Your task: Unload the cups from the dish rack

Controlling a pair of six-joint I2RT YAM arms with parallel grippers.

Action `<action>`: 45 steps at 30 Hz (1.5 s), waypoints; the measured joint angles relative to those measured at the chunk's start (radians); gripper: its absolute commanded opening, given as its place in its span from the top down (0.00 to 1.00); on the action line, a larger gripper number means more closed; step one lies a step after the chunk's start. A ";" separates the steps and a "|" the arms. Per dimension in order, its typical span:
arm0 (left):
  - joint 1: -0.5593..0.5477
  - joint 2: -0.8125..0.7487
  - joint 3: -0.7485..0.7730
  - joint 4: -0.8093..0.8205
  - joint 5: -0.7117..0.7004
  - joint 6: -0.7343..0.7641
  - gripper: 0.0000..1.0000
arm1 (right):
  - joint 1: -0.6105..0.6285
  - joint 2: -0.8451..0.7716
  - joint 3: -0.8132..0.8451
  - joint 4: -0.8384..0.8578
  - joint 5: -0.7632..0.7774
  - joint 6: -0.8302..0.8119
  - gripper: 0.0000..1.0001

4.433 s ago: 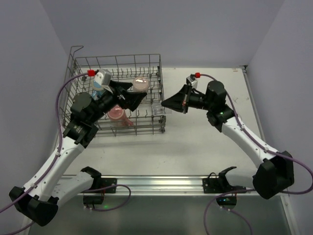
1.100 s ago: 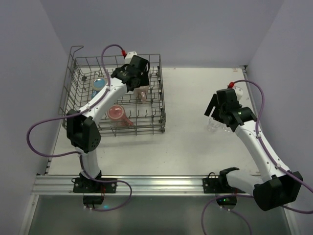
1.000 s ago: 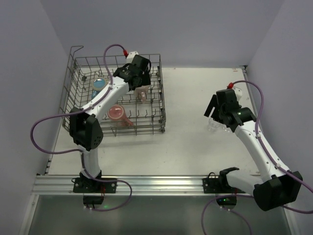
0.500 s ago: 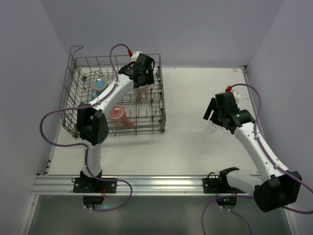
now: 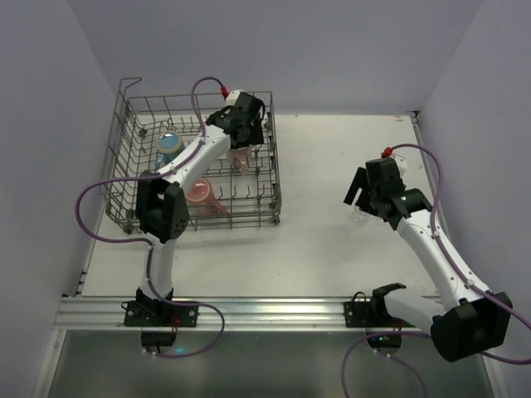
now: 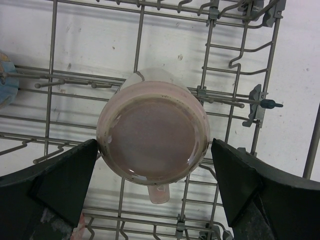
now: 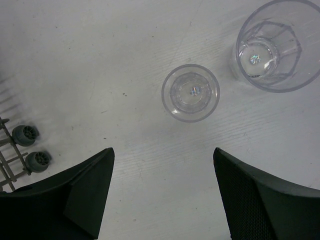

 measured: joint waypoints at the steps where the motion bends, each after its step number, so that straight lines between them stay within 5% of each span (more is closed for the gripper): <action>1: 0.000 0.002 0.003 0.000 0.000 0.000 0.00 | 0.000 0.000 -0.002 0.000 0.000 0.000 0.18; 38: 0.043 0.117 0.063 -0.005 0.046 0.002 0.00 | 0.000 -0.001 -0.016 0.014 -0.003 -0.007 0.18; 41: 0.043 0.117 0.064 -0.004 0.049 0.005 0.08 | 0.000 -0.001 -0.016 0.014 -0.003 -0.007 0.18; 45: 0.043 0.117 0.065 -0.001 0.054 0.013 0.32 | 0.000 -0.001 -0.016 0.014 -0.003 -0.007 0.18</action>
